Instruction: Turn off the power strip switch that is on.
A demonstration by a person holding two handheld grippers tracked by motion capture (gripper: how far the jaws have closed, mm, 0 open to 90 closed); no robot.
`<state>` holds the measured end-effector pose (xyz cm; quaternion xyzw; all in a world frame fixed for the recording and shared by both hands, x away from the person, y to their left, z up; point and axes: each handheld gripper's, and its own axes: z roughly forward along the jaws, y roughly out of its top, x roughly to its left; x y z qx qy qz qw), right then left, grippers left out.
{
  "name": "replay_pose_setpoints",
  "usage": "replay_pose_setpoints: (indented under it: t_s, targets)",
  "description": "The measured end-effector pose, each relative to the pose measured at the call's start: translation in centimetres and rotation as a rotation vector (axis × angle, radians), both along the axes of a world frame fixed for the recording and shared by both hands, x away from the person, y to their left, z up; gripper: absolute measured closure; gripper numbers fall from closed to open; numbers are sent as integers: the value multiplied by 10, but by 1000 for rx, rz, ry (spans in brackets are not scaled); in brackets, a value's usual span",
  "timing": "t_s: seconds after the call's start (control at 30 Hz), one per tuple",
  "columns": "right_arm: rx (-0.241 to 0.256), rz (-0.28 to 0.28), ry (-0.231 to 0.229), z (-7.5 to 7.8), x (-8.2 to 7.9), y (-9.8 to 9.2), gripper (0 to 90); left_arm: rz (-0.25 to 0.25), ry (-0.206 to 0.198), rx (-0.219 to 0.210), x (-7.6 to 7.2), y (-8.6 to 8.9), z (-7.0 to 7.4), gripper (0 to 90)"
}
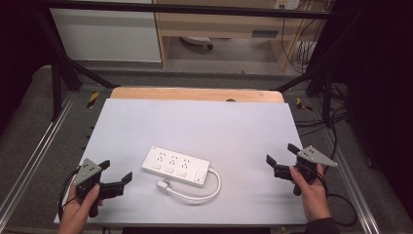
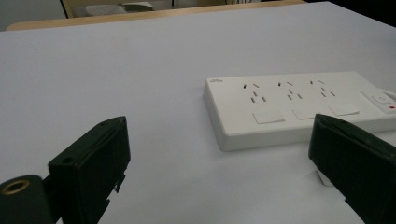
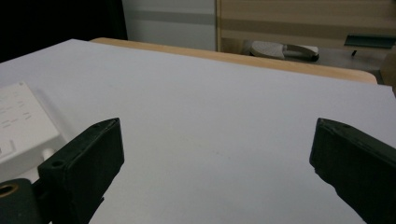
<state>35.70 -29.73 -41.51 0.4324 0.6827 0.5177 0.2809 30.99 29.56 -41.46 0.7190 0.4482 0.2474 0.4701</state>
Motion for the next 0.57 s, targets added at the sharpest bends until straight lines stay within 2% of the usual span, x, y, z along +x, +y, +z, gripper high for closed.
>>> replay_pose_setpoints:
  t_s: [0.23, 0.33, 0.47, 0.57]
  targets:
    - [4, 8, 52, -20, -4, 2, 32, 1, -2, 1, 0, 0, 0, 53]
    - [-23, 20, 84, -26, -5, 6, 32, 1, -1, -1, 0, 0, 0, 53]
    - [-36, 35, 128, -32, -4, 14, 29, -4, -3, 4, 0, 0, 0, 53]
    - [-75, 38, 153, -35, -1, 20, 31, -4, -3, 5, 0, 0, 0, 53]
